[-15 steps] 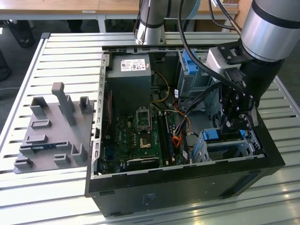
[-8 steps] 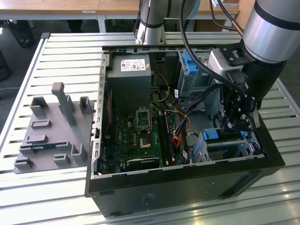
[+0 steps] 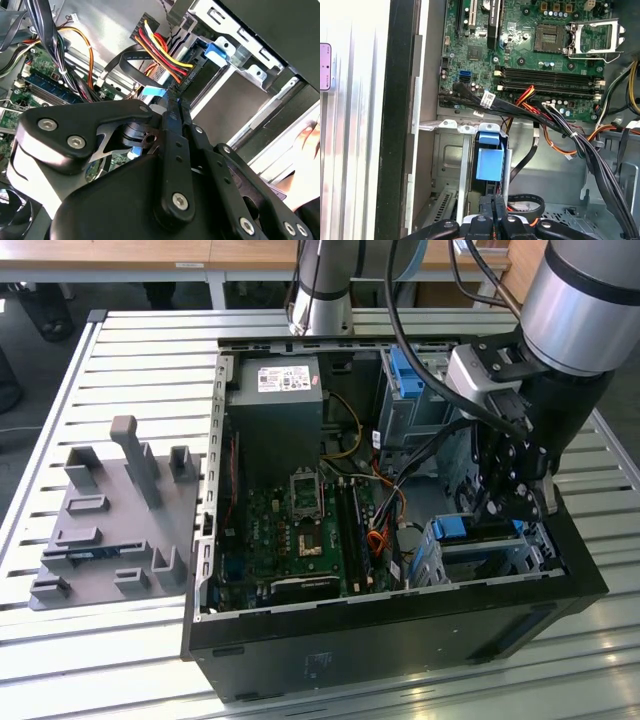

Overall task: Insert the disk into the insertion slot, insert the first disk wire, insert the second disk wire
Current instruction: 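Insert the second disk wire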

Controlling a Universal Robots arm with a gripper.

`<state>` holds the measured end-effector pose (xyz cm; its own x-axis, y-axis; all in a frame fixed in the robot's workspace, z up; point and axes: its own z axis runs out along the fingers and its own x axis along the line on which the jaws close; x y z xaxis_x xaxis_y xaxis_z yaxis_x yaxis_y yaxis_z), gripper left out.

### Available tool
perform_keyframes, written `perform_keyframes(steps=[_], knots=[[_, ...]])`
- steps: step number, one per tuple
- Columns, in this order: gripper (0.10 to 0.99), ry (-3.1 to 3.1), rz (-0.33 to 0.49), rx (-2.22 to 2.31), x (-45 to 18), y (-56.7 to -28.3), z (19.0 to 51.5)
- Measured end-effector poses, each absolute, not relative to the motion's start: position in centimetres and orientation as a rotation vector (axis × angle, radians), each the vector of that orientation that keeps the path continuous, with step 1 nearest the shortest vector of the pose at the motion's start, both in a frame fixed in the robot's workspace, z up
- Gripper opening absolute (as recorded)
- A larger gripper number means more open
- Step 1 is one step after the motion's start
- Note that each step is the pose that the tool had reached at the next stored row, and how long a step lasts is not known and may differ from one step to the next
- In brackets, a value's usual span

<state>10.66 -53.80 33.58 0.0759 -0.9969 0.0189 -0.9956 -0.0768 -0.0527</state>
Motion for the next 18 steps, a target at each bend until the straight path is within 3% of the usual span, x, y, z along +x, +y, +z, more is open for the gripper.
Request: perform_keyframes(steps=[18], knots=[[0.141, 2.127, -0.077, -2.275, 10.68, -53.84, 32.99]])
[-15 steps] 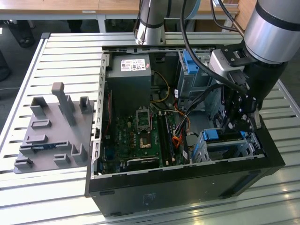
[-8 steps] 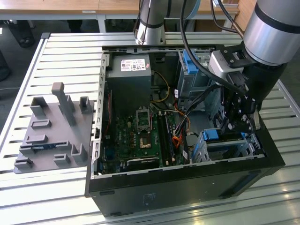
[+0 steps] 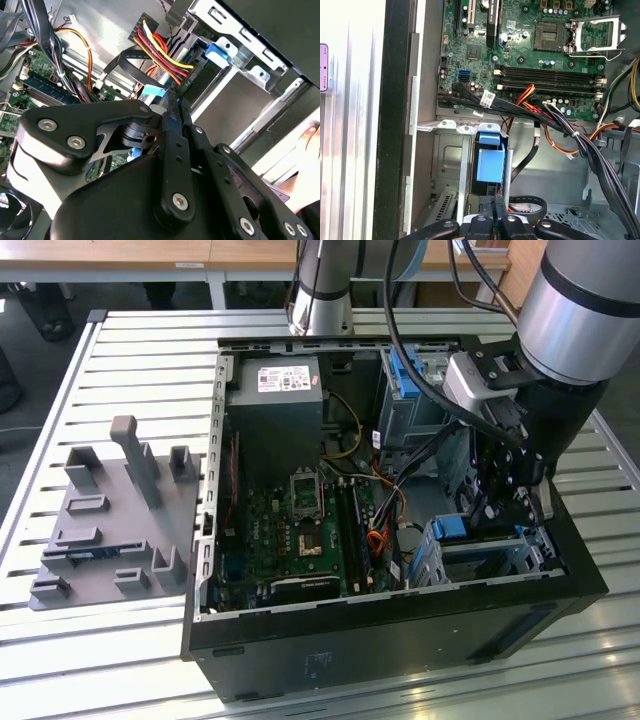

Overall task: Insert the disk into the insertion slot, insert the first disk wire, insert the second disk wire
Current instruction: 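Insert the second disk wire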

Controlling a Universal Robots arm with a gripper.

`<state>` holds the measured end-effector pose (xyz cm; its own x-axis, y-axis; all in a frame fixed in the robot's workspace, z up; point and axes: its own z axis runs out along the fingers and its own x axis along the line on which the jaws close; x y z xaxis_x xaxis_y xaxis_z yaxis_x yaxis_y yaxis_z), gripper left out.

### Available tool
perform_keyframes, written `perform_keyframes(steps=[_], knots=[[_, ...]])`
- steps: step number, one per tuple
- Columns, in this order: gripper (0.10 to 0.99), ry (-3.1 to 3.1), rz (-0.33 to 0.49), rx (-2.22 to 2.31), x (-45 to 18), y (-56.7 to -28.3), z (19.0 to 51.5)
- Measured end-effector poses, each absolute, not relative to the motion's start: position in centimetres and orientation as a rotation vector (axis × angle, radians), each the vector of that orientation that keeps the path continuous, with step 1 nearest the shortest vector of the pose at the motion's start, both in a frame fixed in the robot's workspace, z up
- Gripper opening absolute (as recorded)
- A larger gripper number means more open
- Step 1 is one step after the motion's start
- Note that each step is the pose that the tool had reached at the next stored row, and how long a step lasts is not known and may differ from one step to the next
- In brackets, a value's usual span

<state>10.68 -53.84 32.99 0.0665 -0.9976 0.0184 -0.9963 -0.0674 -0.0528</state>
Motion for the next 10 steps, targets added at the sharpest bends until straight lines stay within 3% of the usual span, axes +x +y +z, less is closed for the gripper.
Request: perform_keyframes(steps=[9, 10], knots=[[0.149, 2.127, -0.077, -2.275, 10.68, -53.84, 32.88], [0.216, 2.127, -0.077, -2.275, 10.68, -53.84, 32.95]])
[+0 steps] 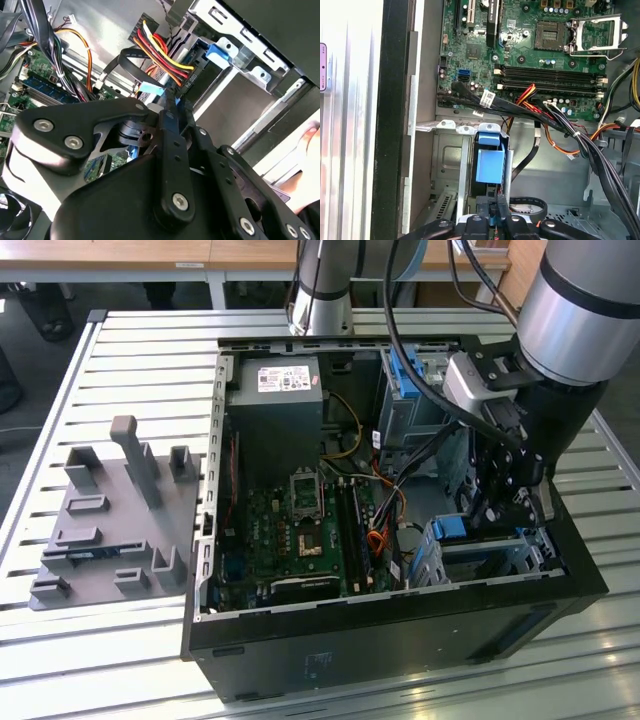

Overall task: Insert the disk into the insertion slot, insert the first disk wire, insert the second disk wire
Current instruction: 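Insert the second disk wire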

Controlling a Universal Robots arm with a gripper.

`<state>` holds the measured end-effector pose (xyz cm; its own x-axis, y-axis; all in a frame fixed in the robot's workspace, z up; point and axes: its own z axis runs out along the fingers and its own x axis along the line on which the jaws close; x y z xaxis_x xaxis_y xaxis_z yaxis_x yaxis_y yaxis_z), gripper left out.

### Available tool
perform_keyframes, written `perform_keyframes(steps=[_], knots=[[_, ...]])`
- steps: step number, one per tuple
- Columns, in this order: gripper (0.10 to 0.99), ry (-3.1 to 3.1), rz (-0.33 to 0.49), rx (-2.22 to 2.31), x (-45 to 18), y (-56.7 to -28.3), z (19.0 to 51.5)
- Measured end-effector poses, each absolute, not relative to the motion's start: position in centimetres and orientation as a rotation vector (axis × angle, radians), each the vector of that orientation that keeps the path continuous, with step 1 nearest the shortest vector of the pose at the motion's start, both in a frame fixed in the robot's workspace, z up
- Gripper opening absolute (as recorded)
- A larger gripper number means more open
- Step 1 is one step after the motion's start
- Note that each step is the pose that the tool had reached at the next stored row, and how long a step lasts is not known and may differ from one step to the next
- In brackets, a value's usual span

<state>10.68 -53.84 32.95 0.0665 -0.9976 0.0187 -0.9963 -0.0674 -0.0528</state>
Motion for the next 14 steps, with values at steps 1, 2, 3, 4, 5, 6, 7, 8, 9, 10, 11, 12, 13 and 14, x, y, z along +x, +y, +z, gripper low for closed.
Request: perform_keyframes(steps=[1, 2, 3, 4, 5, 6, 7, 8, 9, 10, 11, 12, 13, 14], knots=[[0.216, 2.128, -0.078, -2.275, 10.7, -53.8, 33.1], [0.216, 2.127, -0.077, -2.275, 10.7, -53.8, 33.2], [0.216, 2.128, -0.077, -2.275, 10.7, -53.8, 33.3], [0.216, 2.128, -0.077, -2.275, 10.7, -53.8, 33.5], [0.216, 2.128, -0.077, -2.275, 10.7, -53.8, 33.6], [0.216, 2.128, -0.077, -2.275, 10.7, -53.8, 33.8], [0.216, 2.128, -0.076, -2.276, 10.7, -53.8, 33.9], [0.216, 2.128, -0.076, -2.276, 10.7, -53.8, 34.0], [0.216, 2.128, -0.076, -2.276, 10.7, -53.8, 34.2], [0.216, 2.128, -0.076, -2.276, 10.7, -53.8, 34.3], [0.204, 2.128, -0.075, -2.276, 10.7, -53.8, 34.3], [0.204, 2.128, -0.075, -2.276, 10.7, -53.8, 34.4], [0.137, 2.129, -0.075, -2.276, 10.7, -53.8, 34.5], [0.137, 2.129, -0.075, -2.276, 10.7, -53.8, 34.5]])
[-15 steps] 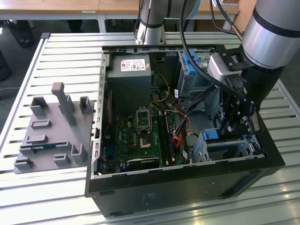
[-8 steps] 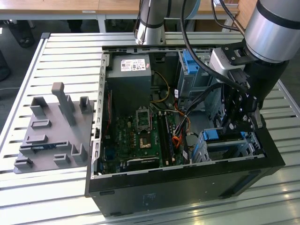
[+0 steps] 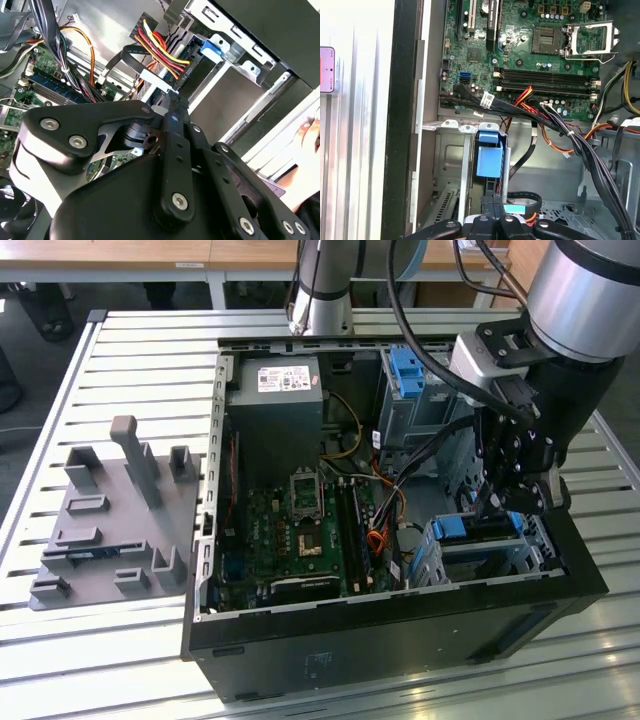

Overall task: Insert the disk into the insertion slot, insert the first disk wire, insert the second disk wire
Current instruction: 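Insert the second disk wire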

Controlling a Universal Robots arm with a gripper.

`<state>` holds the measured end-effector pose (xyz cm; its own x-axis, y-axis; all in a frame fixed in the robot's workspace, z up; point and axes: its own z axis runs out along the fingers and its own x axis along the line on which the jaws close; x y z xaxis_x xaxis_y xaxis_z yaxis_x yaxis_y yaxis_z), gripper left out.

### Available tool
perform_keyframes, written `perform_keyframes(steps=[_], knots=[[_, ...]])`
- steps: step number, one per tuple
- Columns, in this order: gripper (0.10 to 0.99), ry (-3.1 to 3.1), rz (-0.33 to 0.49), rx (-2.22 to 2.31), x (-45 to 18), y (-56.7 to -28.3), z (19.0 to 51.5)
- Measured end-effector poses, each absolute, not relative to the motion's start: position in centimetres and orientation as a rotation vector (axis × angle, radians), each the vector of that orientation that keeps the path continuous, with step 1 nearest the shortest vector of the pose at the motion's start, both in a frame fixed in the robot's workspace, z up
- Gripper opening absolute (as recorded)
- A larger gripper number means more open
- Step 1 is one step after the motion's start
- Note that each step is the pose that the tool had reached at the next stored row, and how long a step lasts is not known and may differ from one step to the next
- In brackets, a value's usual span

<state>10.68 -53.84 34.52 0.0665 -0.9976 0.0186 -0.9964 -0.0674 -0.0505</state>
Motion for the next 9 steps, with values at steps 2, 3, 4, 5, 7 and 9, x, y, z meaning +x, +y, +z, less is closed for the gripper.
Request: perform_keyframes(steps=[2, 3, 4, 5, 7, 9], knots=[[0.106, 2.129, -0.075, -2.276, 10.68, -53.84, 34.62], [0.106, 2.129, -0.075, -2.276, 10.68, -53.83, 34.63], [0.106, 2.128, -0.075, -2.276, 10.68, -53.84, 34.65], [0.106, 2.128, -0.075, -2.276, 10.68, -53.84, 34.65], [0.106, 2.129, -0.075, -2.276, 10.68, -53.84, 34.68], [0.106, 2.129, -0.075, -2.276, 10.68, -53.84, 34.68]])
